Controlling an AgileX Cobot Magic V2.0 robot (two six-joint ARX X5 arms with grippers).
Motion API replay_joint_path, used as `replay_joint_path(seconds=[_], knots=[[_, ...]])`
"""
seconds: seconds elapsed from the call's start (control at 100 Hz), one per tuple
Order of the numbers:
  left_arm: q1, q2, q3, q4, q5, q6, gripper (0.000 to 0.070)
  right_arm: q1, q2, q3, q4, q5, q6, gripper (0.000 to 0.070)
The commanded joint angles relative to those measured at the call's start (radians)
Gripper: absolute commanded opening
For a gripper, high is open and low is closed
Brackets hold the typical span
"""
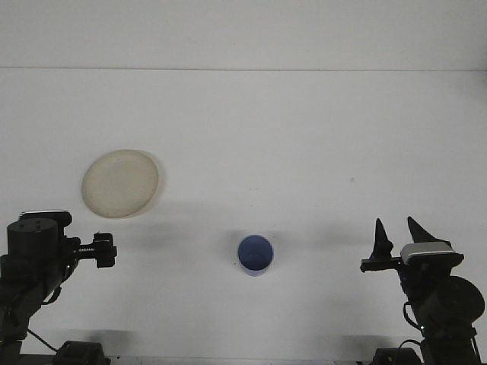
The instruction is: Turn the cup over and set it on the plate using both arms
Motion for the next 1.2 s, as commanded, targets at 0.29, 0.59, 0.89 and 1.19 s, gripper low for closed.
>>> replay_joint_path(seconds=[0.29, 0.59, 0.89, 1.19], knots=[[-0.222, 0.180, 0.201, -0.034, 0.151, -0.079, 0.0580, 0.000, 0.002, 0.012, 0.012, 0.003, -0.010, 0.0427], [-0.546, 0.454, 0.274, 0.035, 0.151, -0.156, 0.0580, 0.000, 0.002, 0.012, 0.012, 0.003, -0.010, 0.0427], [-0.734, 0.724, 0.446, 0.044, 0.146, -0.163, 0.0580, 0.000, 0.002, 0.012, 0.012, 0.003, -0.010, 0.0427], [-0.782, 0.902, 0.512, 0.039, 0.121, -0.130, 0.0580, 0.000, 0.002, 0.012, 0.012, 0.003, -0.010, 0.0427]])
